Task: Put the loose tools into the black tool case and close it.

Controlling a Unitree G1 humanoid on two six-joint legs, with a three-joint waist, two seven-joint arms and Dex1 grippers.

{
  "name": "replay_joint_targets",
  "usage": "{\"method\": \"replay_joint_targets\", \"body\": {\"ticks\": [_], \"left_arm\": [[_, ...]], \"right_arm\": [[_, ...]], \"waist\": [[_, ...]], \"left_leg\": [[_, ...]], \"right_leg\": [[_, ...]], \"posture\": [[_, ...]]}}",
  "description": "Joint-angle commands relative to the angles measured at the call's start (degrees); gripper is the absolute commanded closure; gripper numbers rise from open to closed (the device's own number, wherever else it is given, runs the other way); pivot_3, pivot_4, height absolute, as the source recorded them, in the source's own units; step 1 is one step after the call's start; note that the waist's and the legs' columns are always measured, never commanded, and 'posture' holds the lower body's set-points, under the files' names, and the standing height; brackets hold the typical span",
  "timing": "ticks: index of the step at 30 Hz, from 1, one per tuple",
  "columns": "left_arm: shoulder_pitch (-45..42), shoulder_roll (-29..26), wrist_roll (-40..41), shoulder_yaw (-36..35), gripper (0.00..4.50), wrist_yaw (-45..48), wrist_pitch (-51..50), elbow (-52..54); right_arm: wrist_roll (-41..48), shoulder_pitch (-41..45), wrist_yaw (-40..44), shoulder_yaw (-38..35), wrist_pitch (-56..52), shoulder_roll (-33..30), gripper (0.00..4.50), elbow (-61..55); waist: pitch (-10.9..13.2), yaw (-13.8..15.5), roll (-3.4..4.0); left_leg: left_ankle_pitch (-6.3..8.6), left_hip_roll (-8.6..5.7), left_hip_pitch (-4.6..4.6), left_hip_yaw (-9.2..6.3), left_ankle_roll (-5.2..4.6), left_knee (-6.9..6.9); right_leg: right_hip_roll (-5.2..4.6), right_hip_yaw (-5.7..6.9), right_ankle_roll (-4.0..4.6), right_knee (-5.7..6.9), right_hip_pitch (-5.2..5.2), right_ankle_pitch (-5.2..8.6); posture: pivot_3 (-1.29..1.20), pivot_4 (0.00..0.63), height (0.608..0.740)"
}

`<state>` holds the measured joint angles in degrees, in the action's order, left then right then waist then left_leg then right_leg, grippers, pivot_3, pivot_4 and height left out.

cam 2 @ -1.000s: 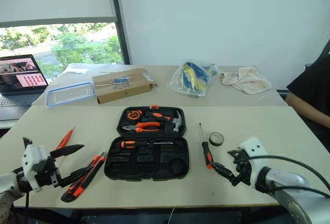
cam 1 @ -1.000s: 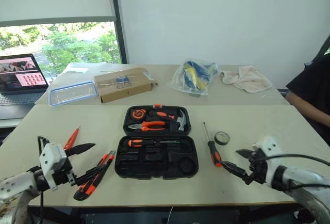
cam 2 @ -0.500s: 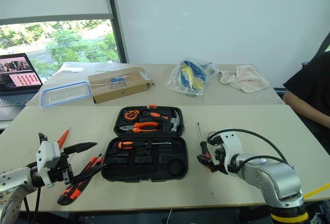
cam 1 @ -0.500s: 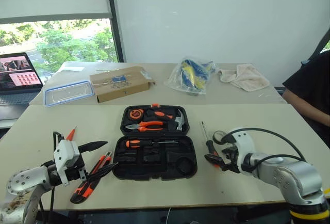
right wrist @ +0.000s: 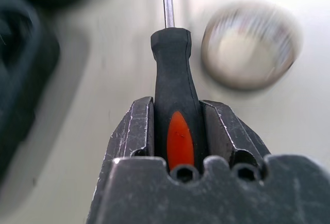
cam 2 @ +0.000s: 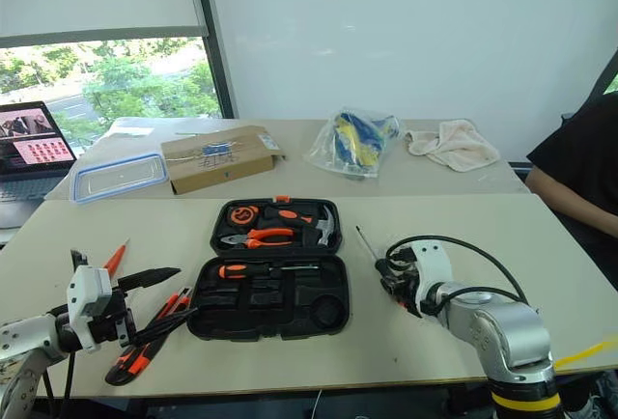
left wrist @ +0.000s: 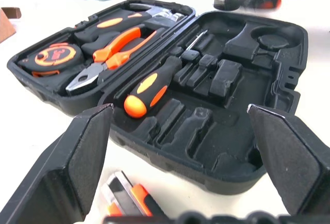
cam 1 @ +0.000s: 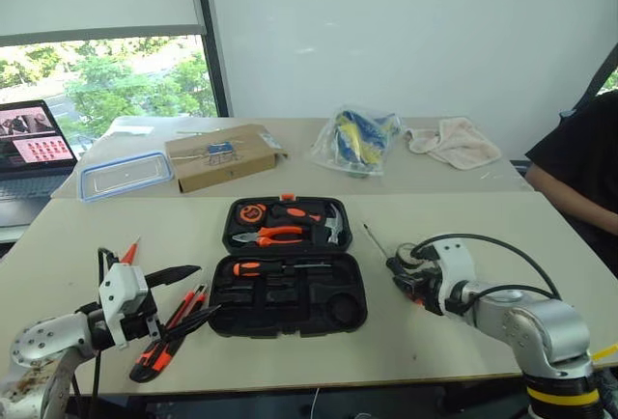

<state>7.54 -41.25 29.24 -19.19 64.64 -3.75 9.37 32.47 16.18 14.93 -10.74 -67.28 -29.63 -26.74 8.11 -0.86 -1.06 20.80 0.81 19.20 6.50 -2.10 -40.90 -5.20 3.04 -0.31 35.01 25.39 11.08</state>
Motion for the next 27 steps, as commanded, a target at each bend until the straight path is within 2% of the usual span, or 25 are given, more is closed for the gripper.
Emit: {"method": "replay_joint_targets", "body": {"ticks": [1,3,6,11,15,20,27], "left_arm": [[-0.21,-0.84,0.41,-1.58,0.00,0.04,1.34,1.12],[-0.73,-0.92,0.38,-1.53,0.00,0.08,1.43,0.63],[-2.06,-1.04,0.34,-1.28,0.00,0.22,1.42,-0.70],[-2.37,-0.84,-0.37,-0.44,0.00,1.28,2.06,-3.41],[-2.56,-0.72,-0.43,-0.15,0.00,1.17,2.21,-3.93],[-1.32,-0.49,-0.15,-0.37,0.00,0.67,1.96,-2.39],[1.43,-0.55,0.35,-0.98,0.00,-0.01,1.55,-0.27]], "right_arm": [[3.53,0.19,6.03,-3.36,6.37,-1.45,3.46,-6.28],[4.10,0.70,10.00,-3.24,10.30,-2.81,3.46,-7.40],[2.36,7.41,21.04,3.58,18.54,-7.22,3.46,-5.38],[-10.84,21.11,37.27,27.09,30.53,-10.22,3.46,6.76],[-17.35,26.82,43.96,38.22,33.52,-8.29,3.46,13.53],[-24.13,29.68,46.95,43.48,37.35,-7.18,3.46,19.66],[-27.79,31.14,49.13,43.45,38.12,-5.22,3.46,24.86]], "waist": [[0.01,0.00,0.01],[0.01,-0.01,0.02],[0.15,-0.17,0.19],[0.18,-1.27,0.23],[0.19,-1.12,0.21],[0.19,-0.91,0.22],[0.20,-1.45,0.24]], "left_leg": [[0.00,0.00,0.01,0.01,0.00,0.01],[0.00,0.00,0.00,0.01,0.01,0.05],[0.00,0.00,-0.01,0.03,0.01,0.03],[-0.01,0.02,-0.40,0.01,0.01,0.04],[-0.04,0.01,-0.31,0.02,0.06,0.06],[-0.04,0.00,0.16,0.01,0.05,-0.04],[-0.06,0.08,0.11,0.02,0.13,0.06]], "right_leg": [[0.01,0.02,0.00,0.00,0.00,0.00],[0.02,0.05,0.01,-0.01,-0.01,0.00],[0.03,0.09,0.01,-0.04,-0.06,0.01],[0.07,-0.11,0.09,-0.01,-0.23,0.06],[0.01,0.03,0.16,0.05,-0.12,0.10],[-0.24,0.87,0.14,0.10,0.06,0.07],[-0.19,1.08,0.17,-0.01,-0.03,0.11]], "posture": [[0.00,0.150,0.740],[0.00,0.150,0.740],[0.00,0.150,0.740],[0.00,0.150,0.740],[0.00,0.150,0.740],[0.00,0.150,0.740],[0.00,0.150,0.740]]}}
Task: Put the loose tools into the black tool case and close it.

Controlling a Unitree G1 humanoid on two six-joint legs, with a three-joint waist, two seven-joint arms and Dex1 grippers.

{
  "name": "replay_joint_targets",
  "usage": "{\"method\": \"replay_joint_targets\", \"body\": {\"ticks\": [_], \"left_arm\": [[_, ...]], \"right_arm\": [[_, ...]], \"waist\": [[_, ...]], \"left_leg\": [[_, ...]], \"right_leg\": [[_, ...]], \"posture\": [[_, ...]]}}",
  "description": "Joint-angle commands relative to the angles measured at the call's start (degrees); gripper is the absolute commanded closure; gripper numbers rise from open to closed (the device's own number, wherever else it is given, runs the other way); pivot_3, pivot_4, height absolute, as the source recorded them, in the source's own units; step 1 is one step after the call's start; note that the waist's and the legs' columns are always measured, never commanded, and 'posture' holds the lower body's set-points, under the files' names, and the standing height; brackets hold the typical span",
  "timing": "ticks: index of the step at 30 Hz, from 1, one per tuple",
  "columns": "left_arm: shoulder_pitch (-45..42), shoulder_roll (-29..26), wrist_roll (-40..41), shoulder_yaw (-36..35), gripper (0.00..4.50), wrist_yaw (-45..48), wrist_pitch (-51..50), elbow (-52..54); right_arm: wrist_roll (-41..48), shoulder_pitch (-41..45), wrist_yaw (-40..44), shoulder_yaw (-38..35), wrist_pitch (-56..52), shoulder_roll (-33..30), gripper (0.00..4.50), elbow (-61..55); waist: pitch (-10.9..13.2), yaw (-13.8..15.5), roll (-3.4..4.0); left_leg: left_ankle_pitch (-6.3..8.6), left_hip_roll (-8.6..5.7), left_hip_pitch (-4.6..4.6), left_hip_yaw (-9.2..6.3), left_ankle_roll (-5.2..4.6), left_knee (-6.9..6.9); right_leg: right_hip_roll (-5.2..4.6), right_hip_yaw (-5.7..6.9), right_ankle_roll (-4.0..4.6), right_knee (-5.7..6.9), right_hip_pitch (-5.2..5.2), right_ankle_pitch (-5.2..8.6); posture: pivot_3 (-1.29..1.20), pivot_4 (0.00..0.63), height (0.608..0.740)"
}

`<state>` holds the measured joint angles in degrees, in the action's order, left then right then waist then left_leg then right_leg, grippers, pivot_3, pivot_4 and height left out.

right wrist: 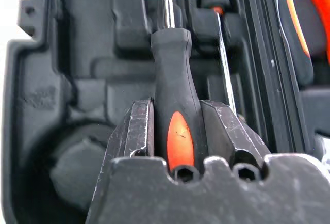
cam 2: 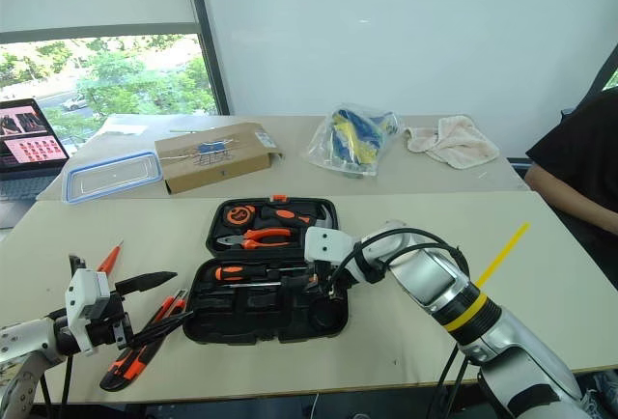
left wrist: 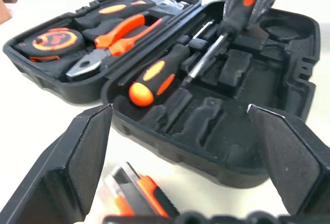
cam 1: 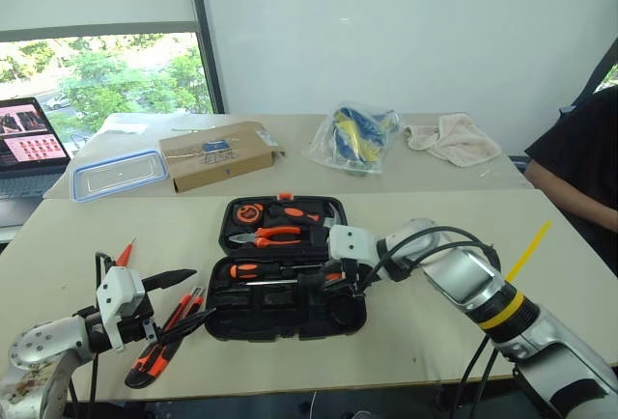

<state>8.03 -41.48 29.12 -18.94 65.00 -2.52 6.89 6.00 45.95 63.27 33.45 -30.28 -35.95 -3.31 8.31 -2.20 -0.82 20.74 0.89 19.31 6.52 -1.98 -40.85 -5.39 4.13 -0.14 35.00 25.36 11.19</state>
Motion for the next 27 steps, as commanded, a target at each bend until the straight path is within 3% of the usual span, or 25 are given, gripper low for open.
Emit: {"method": "replay_joint_targets", "body": {"ticks": [1,9,19,27], "left_arm": [[1.20,-0.37,0.51,-1.25,0.00,-0.44,0.24,2.44],[1.12,-0.85,0.53,-1.23,0.00,-0.78,-0.09,2.80],[1.36,-0.90,0.61,-1.51,0.00,-1.02,-0.09,3.23],[0.38,-0.76,0.24,-1.06,0.00,-1.48,0.33,2.88]], "right_arm": [[-1.78,1.75,0.82,-0.81,1.31,1.80,3.46,2.67],[-4.06,3.10,1.15,-1.12,0.39,6.03,3.46,8.97],[-7.05,3.85,5.63,0.03,2.67,4.06,3.46,11.42],[-6.50,5.19,4.72,-1.77,-5.08,5.65,3.46,13.31]], "waist": [[0.00,-0.20,0.01],[0.00,-0.26,0.01],[0.00,0.19,0.01],[0.00,0.45,0.01]], "left_leg": [[0.00,0.00,-0.03,0.00,0.02,-0.01],[-0.14,0.05,-0.16,-0.02,0.25,-0.06],[-0.17,0.06,-0.20,-0.09,0.30,-0.08],[-0.17,0.07,-0.18,-0.15,0.29,-0.09]], "right_leg": [[0.00,0.01,0.00,0.00,-0.04,0.00],[0.00,-0.01,0.08,0.07,-0.11,0.02],[-0.11,-0.01,0.18,0.12,-0.11,0.01],[-0.13,0.00,0.18,0.11,-0.12,0.01]], "posture": [[0.00,0.150,0.740],[0.00,0.150,0.740],[0.00,0.150,0.740],[0.00,0.150,0.740]]}}
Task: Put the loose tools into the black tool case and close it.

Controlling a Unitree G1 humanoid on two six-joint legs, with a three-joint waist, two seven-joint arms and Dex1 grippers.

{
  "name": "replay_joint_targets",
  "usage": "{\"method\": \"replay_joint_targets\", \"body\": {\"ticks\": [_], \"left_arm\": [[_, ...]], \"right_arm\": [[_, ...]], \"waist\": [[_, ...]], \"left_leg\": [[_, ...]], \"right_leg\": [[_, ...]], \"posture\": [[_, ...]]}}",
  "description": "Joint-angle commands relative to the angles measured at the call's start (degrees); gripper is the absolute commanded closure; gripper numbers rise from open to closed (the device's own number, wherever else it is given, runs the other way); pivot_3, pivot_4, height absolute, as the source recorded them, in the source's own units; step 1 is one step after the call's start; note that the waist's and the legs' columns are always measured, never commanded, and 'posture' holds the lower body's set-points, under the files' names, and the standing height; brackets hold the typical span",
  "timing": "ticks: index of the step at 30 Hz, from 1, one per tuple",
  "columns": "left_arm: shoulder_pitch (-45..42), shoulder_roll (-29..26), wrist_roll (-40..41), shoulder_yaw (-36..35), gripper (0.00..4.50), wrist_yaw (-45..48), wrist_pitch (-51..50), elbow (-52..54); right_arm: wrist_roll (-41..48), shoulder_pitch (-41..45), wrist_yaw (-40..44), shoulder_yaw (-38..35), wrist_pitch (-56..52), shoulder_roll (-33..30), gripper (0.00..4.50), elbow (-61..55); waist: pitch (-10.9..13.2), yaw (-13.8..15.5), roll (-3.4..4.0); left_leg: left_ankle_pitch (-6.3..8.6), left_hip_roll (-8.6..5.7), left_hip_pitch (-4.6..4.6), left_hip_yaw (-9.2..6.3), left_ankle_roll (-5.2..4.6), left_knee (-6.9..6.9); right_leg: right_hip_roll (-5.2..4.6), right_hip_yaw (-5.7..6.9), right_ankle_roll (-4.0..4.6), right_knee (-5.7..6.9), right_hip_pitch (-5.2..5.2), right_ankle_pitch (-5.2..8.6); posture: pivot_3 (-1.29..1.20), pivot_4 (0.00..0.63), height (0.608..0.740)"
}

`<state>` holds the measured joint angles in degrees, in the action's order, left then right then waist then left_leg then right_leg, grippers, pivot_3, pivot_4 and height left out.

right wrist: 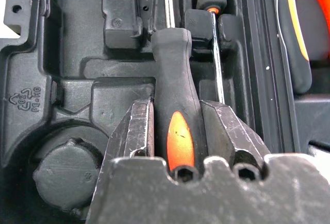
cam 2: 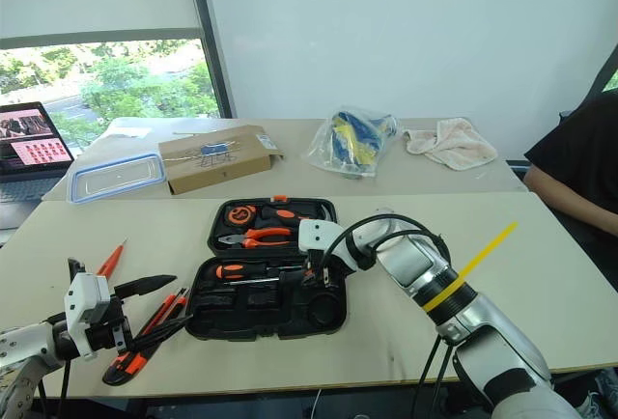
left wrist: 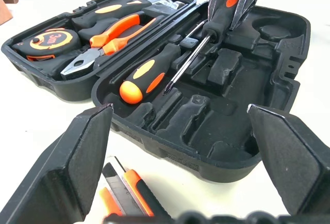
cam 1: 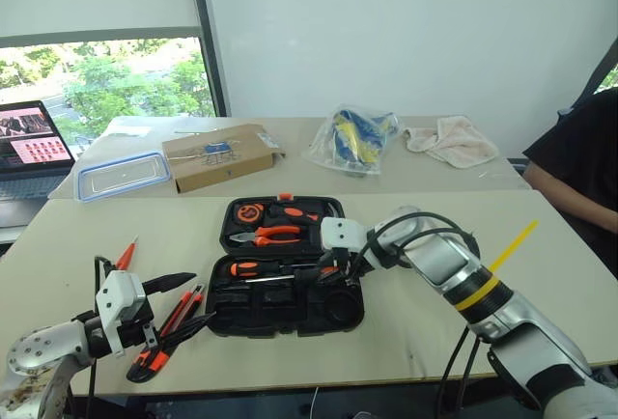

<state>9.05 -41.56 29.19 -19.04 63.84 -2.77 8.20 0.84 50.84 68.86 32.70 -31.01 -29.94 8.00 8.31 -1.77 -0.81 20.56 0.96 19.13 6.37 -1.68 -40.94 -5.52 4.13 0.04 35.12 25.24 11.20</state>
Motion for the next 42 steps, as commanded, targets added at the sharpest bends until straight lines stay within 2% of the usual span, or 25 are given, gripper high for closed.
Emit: {"method": "replay_joint_targets", "body": {"ticks": [1,12,14,16,21,26,27,29,34,39,42], "left_arm": [[-0.68,-0.66,0.13,-0.91,0.00,-0.36,0.61,1.57],[-1.27,-0.19,-0.13,-0.15,0.00,-1.04,0.70,1.91],[-1.25,-0.26,-0.01,-0.15,0.00,-1.22,0.38,2.31],[-1.20,-0.32,0.06,-0.16,0.00,-1.35,0.15,2.57],[-1.37,-0.36,0.20,0.17,0.00,-2.21,-0.92,3.79],[-1.53,-0.20,0.05,0.53,0.00,-2.53,-1.38,4.12],[-1.66,-0.23,0.01,0.58,0.00,-2.53,-1.33,3.94],[-1.93,-0.26,-0.04,0.69,0.00,-2.56,-1.25,3.58],[-2.32,-0.34,-0.26,1.04,0.00,-2.46,-0.93,2.76],[-2.57,-0.49,-0.56,1.68,0.00,-1.95,-0.70,1.87],[-2.16,-0.72,-0.51,1.65,0.00,-1.53,-0.65,1.84]], "right_arm": [[-1.44,0.41,-0.87,-1.10,-4.71,-0.32,3.46,2.11],[-0.25,0.23,0.21,-2.76,-7.75,0.57,3.46,4.78],[0.03,0.36,1.42,-2.86,-6.63,0.04,2.46,4.31],[1.22,0.73,2.20,-3.74,-6.79,0.17,1.96,3.09],[4.66,2.18,6.88,-5.79,-7.10,-1.39,0.23,-2.06],[6.58,3.60,9.99,-6.93,-7.81,-3.87,0.23,-4.37],[7.08,3.39,8.99,-8.09,-7.07,-3.45,0.67,-4.43],[8.16,2.51,8.28,-9.40,-6.30,-2.89,0.95,-5.10],[7.76,-1.05,3.60,-9.57,-4.59,0.58,2.74,-6.56],[4.01,-2.98,-0.96,-7.34,-1.59,3.53,4.47,-2.52],[3.07,-3.25,-2.54,-6.56,-1.24,4.74,4.47,-0.88]], "waist": [[0.00,0.02,0.00],[-0.01,0.77,-0.01],[-0.01,0.78,-0.01],[0.00,0.93,0.00],[0.00,0.82,0.00],[0.01,0.68,0.02],[0.01,0.65,0.02],[0.01,0.64,0.02],[0.01,0.68,0.01],[0.02,0.51,0.03],[0.02,0.54,0.03]], "left_leg": [[0.00,0.01,0.00,-0.01,0.00,-0.02],[0.00,0.01,-0.02,-0.16,-0.01,-0.09],[-0.01,0.01,-0.03,-0.19,-0.02,-0.09],[-0.01,0.01,-0.03,-0.25,-0.02,-0.10],[0.00,0.00,0.14,-0.42,-0.03,0.00],[0.00,-0.03,0.22,-0.43,-0.03,0.13],[0.00,-0.02,0.22,-0.43,-0.03,0.13],[0.00,-0.01,0.21,-0.42,-0.03,0.12],[0.00,-0.01,0.19,-0.34,-0.03,0.11],[0.00,-0.02,0.17,-0.10,-0.02,0.10],[0.00,-0.02,0.17,-0.07,-0.02,0.11]], "right_leg": [[0.00,0.00,0.00,0.01,-0.01,0.00],[-0.05,0.00,0.03,0.09,-0.02,-0.02],[-0.04,-0.01,0.06,0.09,-0.02,-0.05],[-0.05,-0.01,0.06,0.09,-0.02,-0.05],[0.02,0.01,0.06,0.09,0.13,-0.05],[0.14,0.13,0.06,0.01,0.20,-0.05],[0.15,0.13,0.06,0.00,0.19,-0.05],[0.16,0.14,0.06,-0.03,0.15,-0.05],[0.16,0.15,0.06,-0.02,0.10,-0.05],[0.15,0.15,0.06,0.03,0.10,-0.05],[0.15,0.16,0.06,0.02,0.09,-0.05]], "posture": [[0.00,0.150,0.740],[0.00,0.150,0.740],[0.00,0.150,0.740],[0.00,0.150,0.740],[0.00,0.150,0.740],[0.00,0.150,0.740],[0.00,0.150,0.740],[0.00,0.150,0.740],[0.00,0.150,0.740],[0.00,0.150,0.740],[0.00,0.150,0.740]]}}
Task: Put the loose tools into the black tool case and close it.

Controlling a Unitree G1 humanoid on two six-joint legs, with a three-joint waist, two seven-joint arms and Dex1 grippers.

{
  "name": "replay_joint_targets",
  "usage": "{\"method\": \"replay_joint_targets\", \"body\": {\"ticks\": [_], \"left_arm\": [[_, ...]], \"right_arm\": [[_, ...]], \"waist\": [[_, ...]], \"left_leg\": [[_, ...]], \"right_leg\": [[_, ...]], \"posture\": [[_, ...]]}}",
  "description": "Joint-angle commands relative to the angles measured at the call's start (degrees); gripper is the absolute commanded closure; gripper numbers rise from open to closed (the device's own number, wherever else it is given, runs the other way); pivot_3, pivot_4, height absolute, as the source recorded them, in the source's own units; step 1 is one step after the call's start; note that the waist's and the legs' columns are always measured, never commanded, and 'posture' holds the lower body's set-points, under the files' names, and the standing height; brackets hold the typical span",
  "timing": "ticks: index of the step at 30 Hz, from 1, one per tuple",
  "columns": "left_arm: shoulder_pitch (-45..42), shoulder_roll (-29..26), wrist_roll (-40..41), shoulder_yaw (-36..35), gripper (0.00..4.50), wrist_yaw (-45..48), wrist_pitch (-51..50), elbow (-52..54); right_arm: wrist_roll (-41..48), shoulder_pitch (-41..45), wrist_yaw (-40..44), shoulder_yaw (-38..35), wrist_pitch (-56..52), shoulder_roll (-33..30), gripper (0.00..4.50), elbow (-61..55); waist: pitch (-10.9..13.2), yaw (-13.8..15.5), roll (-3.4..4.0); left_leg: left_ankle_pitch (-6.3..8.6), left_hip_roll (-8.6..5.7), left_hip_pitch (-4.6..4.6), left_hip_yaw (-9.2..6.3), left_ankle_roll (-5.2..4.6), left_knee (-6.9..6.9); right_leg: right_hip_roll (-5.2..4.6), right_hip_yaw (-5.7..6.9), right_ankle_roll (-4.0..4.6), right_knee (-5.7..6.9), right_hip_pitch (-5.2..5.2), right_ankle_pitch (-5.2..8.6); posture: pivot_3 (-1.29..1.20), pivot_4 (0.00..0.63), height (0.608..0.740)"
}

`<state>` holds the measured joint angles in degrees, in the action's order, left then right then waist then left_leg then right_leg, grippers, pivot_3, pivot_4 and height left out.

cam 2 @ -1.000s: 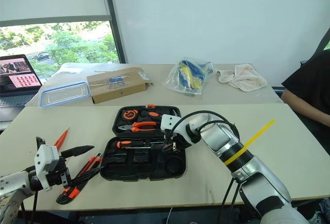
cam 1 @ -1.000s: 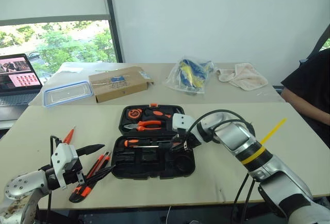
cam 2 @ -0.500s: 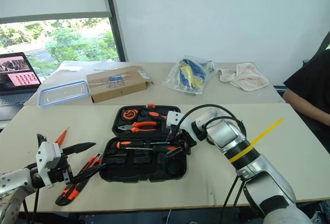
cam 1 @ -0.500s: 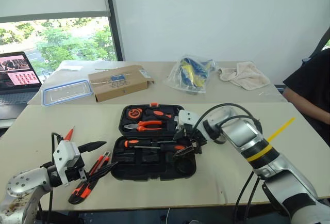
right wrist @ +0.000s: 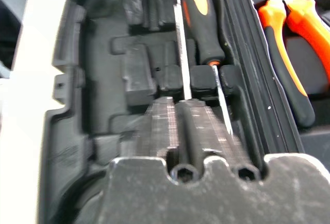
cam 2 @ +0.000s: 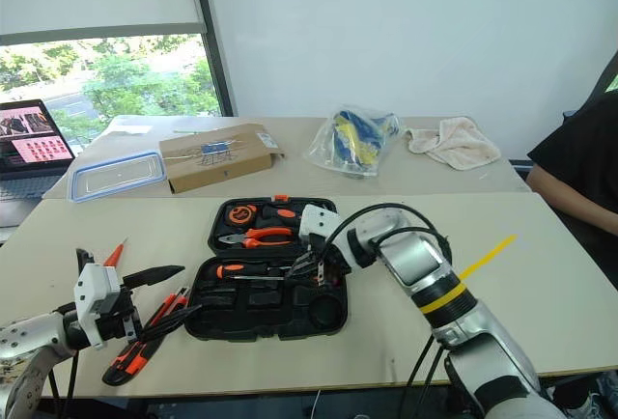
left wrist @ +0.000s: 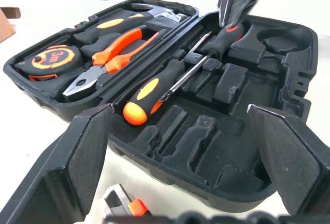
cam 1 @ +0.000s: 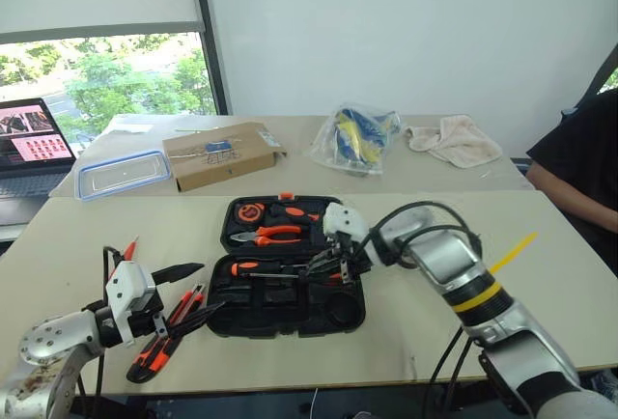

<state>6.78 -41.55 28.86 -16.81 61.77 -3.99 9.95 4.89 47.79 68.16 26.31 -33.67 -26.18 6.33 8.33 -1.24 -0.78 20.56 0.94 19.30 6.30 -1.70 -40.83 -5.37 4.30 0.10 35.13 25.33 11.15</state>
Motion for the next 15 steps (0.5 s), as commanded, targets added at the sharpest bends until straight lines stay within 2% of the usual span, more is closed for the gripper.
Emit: {"method": "replay_joint_targets", "body": {"ticks": [1,11,15], "left_arm": [[0.29,-0.77,-0.17,-0.70,0.00,0.68,0.59,0.10],[0.81,-1.46,-0.87,-1.66,0.00,2.00,1.54,-2.74],[0.77,-1.78,-1.88,-2.02,0.00,2.03,2.51,-5.73]], "right_arm": [[-1.10,-0.15,-2.32,-0.14,1.20,1.47,4.47,1.30],[-4.41,-0.42,-4.01,2.87,0.88,3.94,4.47,6.92],[-4.20,-0.60,-4.48,3.66,-0.48,6.23,4.47,5.64]], "waist": [[0.00,-0.05,0.00],[0.00,-1.27,0.01],[-0.01,-1.43,0.01]], "left_leg": [[0.00,-0.01,0.00,0.01,0.00,0.00],[-0.07,0.04,-0.15,0.04,0.13,0.00],[-0.12,0.08,-0.26,0.05,0.21,0.00]], "right_leg": [[0.00,0.00,0.00,0.00,0.01,0.00],[0.04,0.00,0.00,0.00,-0.13,0.01],[0.05,-0.02,0.08,0.00,-0.14,0.05]], "posture": [[0.00,0.150,0.740],[0.00,0.150,0.740],[0.00,0.150,0.740]]}}
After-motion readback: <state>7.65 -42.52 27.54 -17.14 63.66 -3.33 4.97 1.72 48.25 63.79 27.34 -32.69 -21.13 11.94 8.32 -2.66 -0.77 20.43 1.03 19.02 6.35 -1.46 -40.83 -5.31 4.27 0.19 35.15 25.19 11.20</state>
